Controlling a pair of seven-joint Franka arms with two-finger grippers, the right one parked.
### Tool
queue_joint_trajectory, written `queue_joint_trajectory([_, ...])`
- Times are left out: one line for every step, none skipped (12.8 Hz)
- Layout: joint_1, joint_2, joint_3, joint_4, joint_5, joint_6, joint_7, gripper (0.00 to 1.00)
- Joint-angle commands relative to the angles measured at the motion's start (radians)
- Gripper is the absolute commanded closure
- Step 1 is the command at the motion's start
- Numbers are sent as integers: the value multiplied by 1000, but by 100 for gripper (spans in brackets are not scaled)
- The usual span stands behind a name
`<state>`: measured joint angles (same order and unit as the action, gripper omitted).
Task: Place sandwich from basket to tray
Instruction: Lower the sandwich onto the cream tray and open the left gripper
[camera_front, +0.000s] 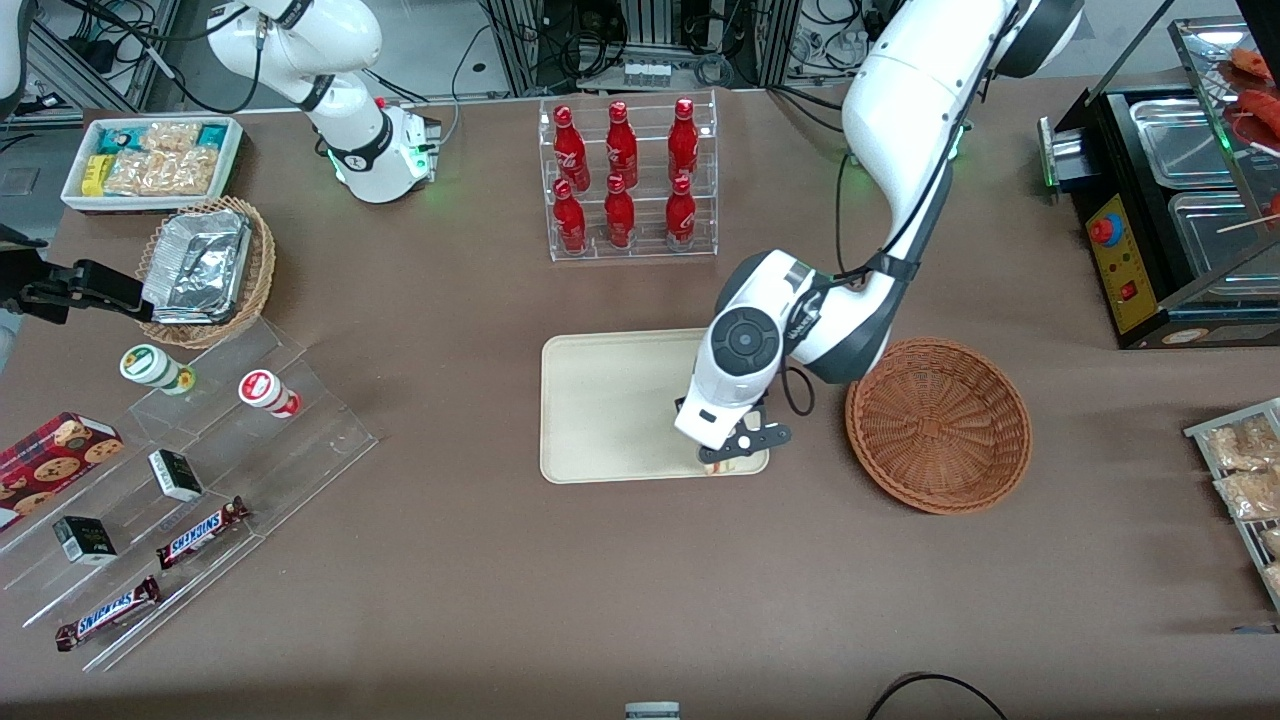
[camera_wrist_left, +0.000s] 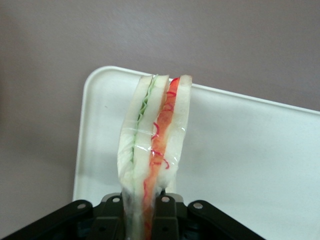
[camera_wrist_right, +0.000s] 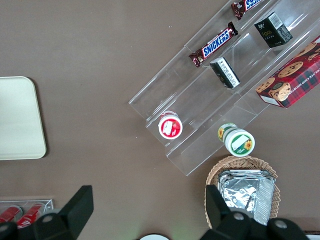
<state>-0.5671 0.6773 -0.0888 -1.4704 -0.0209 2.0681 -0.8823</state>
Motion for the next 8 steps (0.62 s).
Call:
queue_joint_trajectory([-49,14,14,38,-7,-11,-70,100])
queue_joint_trajectory([-72,24,14,39,-5,-10,-90,100])
queue_joint_trajectory([-83,31,14,47,-5,-9,-107,100])
queue_joint_trajectory([-97,39,14,51,-7,-11,-122,100])
queue_joint_trajectory([-108,42,14,50,-7,-11,-130,100])
queue_joint_trajectory([-122,51,14,50,-7,-11,-138,100])
queue_joint_trajectory([-132,57,14,50,-7,-11,-151,100])
queue_joint_trajectory([-145,60,14,50,-7,-11,-165,100])
